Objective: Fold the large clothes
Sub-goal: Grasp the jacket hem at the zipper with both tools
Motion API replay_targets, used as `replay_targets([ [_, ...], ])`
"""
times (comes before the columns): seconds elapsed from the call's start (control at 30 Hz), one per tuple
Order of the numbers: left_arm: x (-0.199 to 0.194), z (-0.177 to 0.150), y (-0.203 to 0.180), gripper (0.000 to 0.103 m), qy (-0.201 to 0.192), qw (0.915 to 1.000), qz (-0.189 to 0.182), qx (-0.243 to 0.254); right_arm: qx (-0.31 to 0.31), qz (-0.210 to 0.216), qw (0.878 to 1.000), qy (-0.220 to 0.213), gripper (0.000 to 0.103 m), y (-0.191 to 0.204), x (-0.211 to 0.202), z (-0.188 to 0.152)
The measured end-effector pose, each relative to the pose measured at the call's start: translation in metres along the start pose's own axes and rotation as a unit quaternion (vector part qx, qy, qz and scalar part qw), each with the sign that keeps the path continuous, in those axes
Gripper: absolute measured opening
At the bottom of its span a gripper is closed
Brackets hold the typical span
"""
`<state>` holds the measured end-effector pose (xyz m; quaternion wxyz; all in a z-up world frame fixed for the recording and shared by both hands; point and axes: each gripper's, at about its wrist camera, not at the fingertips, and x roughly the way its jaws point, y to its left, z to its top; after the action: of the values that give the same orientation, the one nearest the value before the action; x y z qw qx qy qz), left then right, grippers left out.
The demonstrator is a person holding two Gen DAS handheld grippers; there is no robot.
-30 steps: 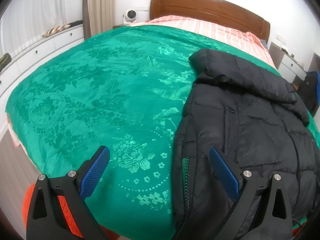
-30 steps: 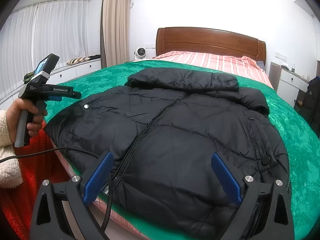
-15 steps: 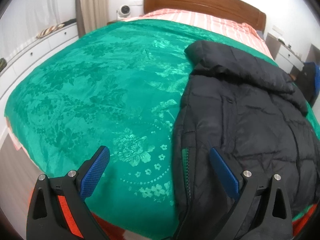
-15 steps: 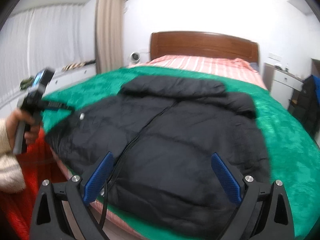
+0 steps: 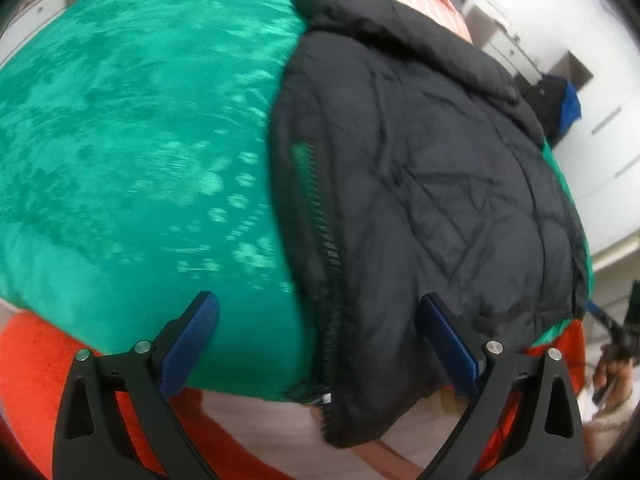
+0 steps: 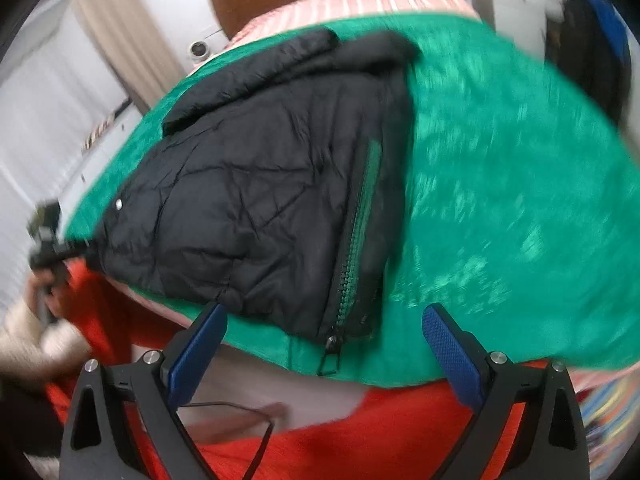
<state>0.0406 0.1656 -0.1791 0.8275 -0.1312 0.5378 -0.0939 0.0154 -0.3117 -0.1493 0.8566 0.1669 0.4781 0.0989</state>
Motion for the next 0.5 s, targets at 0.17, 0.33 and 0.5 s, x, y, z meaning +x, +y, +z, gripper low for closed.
replay_targets([
  [0.17,0.001,-0.005,-0.014,0.044,0.026,0.9989,-0.016,0.036,0.09,0.046,0.994,0.049,0.054,-0.022,0.037,0.012],
  [0.33,-0.019,-0.009,-0.008,0.019,0.026,0.9983,-0.05,0.016,0.079,0.045,0.994,0.059,0.024,-0.018,0.018,0.019],
  [0.5,-0.043,-0.028,-0.013,0.018,0.056,0.9956,-0.058,0.047,0.048,0.054,0.995,0.069,0.022,-0.005,-0.028,0.01],
])
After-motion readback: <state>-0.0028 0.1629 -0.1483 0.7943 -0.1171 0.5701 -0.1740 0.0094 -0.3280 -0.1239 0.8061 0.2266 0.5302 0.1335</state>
